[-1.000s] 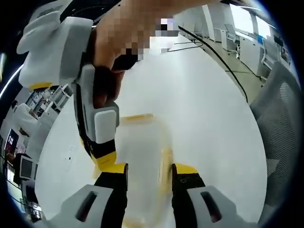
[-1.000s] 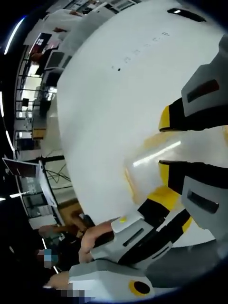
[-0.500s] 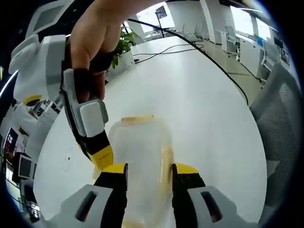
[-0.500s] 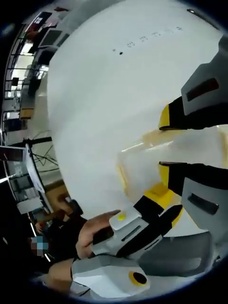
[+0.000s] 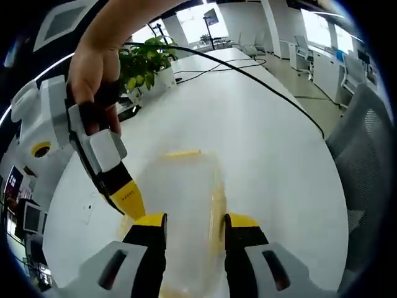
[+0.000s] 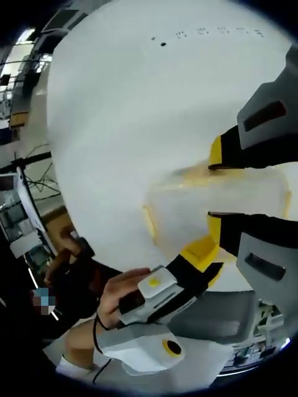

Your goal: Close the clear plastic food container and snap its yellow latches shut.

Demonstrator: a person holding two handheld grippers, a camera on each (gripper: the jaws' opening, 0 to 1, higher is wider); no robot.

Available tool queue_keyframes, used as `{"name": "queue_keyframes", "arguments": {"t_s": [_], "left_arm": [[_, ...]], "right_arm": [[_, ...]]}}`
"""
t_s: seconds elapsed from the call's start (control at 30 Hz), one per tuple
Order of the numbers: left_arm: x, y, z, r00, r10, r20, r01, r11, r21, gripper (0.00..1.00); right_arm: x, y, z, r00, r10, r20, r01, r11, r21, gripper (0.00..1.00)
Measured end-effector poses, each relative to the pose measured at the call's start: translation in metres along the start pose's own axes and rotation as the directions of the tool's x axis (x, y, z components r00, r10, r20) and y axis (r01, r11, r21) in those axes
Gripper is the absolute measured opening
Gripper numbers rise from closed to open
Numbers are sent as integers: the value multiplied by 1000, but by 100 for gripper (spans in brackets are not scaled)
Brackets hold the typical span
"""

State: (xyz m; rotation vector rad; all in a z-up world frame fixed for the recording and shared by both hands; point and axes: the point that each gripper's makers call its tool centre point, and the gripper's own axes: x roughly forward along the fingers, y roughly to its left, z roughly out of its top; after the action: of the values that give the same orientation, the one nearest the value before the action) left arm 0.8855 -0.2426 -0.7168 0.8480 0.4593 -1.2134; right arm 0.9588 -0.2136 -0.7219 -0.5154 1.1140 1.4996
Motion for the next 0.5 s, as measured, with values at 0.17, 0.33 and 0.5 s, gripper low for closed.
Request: {"name": "queue_keyframes", "arguments": {"t_s": [0.17, 0.33, 0.5], "left_arm": [[0, 1, 1, 1000, -3, 0, 3, 1000, -26, 30], [0, 2, 2, 1000, -1, -4, 1, 998, -56, 30], [1, -1, 0, 999, 9, -47, -5, 998, 70, 31]], "right_arm": [[0, -6, 0, 999, 48, -11, -48, 999, 6, 25], [1, -5, -1, 996, 86, -13, -86, 996, 19, 26], [1, -4, -1, 993, 115, -12, -114, 993, 28, 26]]}}
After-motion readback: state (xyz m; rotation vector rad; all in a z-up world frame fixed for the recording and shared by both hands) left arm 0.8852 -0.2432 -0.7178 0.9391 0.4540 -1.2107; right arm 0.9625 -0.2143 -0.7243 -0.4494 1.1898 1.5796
